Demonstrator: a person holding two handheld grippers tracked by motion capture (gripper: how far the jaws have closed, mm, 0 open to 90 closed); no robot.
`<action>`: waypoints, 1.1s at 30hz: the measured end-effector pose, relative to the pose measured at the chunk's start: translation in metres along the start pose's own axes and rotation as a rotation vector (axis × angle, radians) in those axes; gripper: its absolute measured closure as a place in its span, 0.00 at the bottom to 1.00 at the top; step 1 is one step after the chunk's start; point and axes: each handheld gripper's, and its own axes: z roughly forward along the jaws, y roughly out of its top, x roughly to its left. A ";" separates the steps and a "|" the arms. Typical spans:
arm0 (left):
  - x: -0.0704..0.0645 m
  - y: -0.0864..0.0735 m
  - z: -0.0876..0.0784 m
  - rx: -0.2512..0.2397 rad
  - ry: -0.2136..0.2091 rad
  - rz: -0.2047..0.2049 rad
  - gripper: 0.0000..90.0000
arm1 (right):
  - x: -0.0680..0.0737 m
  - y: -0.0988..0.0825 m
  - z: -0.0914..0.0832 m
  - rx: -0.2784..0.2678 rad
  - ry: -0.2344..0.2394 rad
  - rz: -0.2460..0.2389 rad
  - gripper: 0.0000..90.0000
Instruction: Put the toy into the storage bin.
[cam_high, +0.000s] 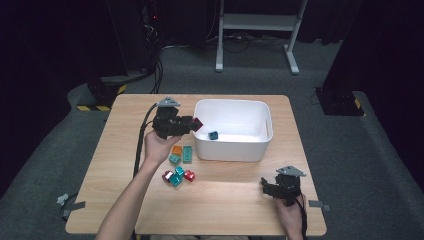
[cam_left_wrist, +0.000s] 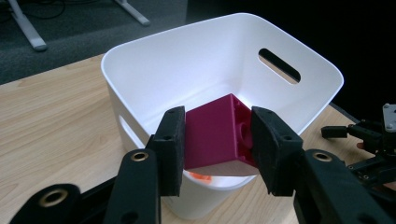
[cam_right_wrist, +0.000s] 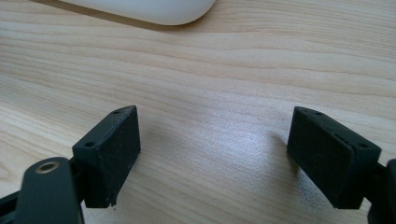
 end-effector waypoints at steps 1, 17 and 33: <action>-0.001 0.001 0.002 -0.001 -0.004 -0.002 0.63 | 0.000 0.000 0.000 0.000 0.000 0.000 0.19; -0.007 0.009 0.028 0.020 -0.024 -0.008 0.63 | 0.000 0.000 0.000 0.000 0.000 0.000 0.19; -0.014 0.009 0.053 0.054 -0.012 0.009 0.62 | 0.000 0.000 0.000 0.000 0.000 -0.001 0.19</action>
